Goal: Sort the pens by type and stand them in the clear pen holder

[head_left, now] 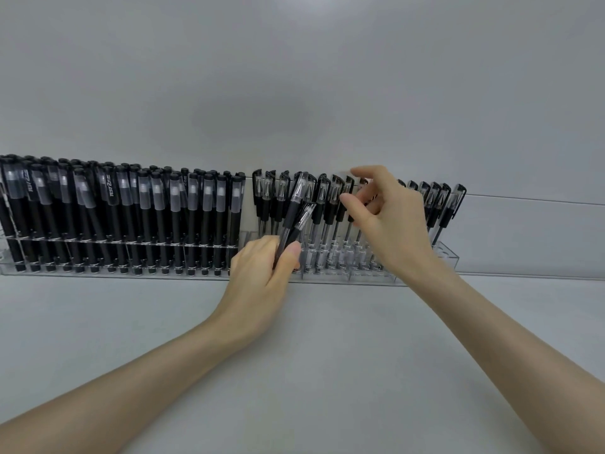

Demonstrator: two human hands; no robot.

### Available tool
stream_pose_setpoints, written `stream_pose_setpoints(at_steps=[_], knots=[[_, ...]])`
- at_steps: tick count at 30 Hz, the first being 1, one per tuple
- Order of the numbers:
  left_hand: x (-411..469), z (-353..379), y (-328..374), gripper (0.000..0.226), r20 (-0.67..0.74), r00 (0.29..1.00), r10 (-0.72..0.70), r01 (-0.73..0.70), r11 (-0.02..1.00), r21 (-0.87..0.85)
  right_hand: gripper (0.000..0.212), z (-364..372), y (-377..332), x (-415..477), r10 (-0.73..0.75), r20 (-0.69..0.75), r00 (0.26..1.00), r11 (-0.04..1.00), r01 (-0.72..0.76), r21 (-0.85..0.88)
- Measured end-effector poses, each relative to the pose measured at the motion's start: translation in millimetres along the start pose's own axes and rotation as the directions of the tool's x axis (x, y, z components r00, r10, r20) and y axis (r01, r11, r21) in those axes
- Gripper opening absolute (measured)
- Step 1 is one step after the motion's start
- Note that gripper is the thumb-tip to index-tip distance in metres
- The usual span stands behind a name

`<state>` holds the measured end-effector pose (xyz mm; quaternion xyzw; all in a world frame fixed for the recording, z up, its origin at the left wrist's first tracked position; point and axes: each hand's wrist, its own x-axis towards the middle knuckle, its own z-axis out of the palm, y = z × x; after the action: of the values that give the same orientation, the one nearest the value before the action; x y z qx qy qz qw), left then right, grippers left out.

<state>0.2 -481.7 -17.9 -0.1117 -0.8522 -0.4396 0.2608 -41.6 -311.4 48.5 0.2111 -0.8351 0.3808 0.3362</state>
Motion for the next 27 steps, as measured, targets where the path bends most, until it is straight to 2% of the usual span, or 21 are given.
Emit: stream_pose_setpoints(at_steps=[1,3,5,7,10,15,18,23,27], knots=[[-1,0,2,0.047,0.000,1.000,0.009,-0.009,1.000,-0.021,0.024,-3,-4,-4,0.035,0.011,0.999,0.994,-0.036,0.107],[-2,-1,5,0.051,0.017,1.000,0.015,-0.014,0.997,-0.071,0.019,-8,-12,-13,0.081,0.127,0.989,0.946,-0.116,0.304],[-4,0,10,0.046,0.062,0.998,0.001,0.006,0.994,-0.111,0.023,-10,-17,-21,0.079,0.264,0.961,0.892,-0.187,0.412],[-7,2,14,0.037,0.135,0.991,-0.003,0.023,0.989,-0.144,0.027,-7,-18,-26,0.078,0.310,0.948,0.847,-0.227,0.482],[-10,5,18,0.035,0.212,0.977,-0.013,0.067,0.966,-0.250,0.022,-4,-19,-29,0.083,0.268,0.960,0.830,-0.216,0.515],[-6,1,17,0.036,0.171,0.985,-0.033,0.083,0.951,-0.297,0.020,-14,-17,-20,0.122,0.173,0.977,0.754,-0.205,0.624],[-5,-2,18,0.029,0.234,0.971,-0.050,0.137,0.918,-0.373,0.022,-19,-15,-19,0.169,0.132,0.977,0.725,-0.213,0.655],[-8,1,18,0.023,0.260,0.965,-0.021,0.128,0.906,-0.404,0.036,-13,-15,-25,0.219,0.155,0.963,0.717,-0.267,0.643],[-6,1,13,0.021,0.259,0.966,-0.003,0.104,0.922,-0.374,0.043,-10,-13,-24,0.212,0.121,0.970,0.765,-0.242,0.596]])
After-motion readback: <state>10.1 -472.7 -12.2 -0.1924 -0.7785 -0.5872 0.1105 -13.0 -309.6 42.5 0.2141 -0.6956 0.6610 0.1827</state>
